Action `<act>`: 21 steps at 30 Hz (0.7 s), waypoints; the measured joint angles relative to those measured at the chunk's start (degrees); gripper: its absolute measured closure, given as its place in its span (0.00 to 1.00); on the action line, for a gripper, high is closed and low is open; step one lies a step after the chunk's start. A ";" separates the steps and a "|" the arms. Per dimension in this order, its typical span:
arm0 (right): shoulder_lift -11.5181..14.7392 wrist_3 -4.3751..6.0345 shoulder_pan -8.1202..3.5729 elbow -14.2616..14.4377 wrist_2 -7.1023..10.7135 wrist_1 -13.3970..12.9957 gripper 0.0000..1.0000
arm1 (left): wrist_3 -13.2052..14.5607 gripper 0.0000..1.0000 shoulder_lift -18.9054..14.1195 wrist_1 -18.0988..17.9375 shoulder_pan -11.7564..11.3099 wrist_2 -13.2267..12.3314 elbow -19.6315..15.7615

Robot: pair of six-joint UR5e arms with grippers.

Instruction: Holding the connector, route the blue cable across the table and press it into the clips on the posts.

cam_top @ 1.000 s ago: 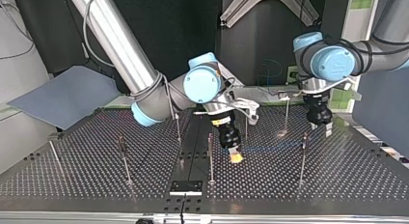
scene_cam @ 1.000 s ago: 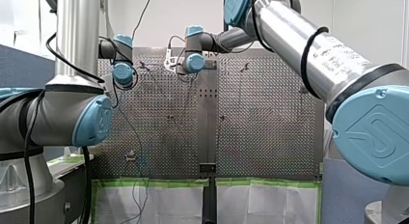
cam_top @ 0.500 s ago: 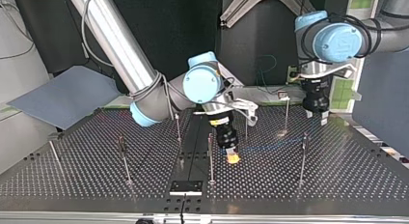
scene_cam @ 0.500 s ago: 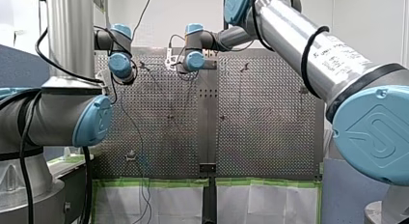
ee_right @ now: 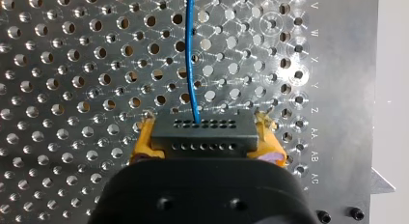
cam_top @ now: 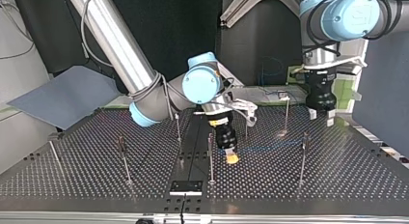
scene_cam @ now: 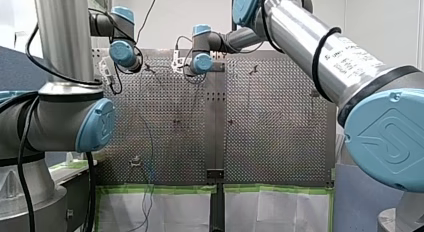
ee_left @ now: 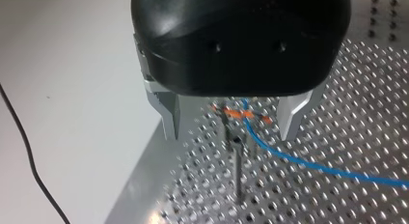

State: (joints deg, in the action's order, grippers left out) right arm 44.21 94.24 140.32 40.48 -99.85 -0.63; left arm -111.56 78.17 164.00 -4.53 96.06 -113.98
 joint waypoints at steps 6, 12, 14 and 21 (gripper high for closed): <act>-0.01 0.00 -0.07 0.00 0.00 0.00 1.00 | -0.74 0.00 -1.32 1.29 0.40 -2.50 0.00; -0.02 0.00 -0.11 0.00 0.00 0.00 1.00 | 1.93 0.00 -1.41 3.65 1.37 -3.83 -0.01; -0.02 0.00 -0.11 0.00 0.00 0.00 1.00 | 2.94 0.00 -1.39 4.40 1.78 -4.41 -0.01; -0.02 0.00 -0.15 0.00 0.00 -0.06 1.00 | 6.43 0.00 -0.63 3.78 3.16 -7.48 0.13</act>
State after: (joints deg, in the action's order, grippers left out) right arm 44.19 94.23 140.17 40.48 -99.85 -0.68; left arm -105.14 77.54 167.78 -1.37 88.58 -113.85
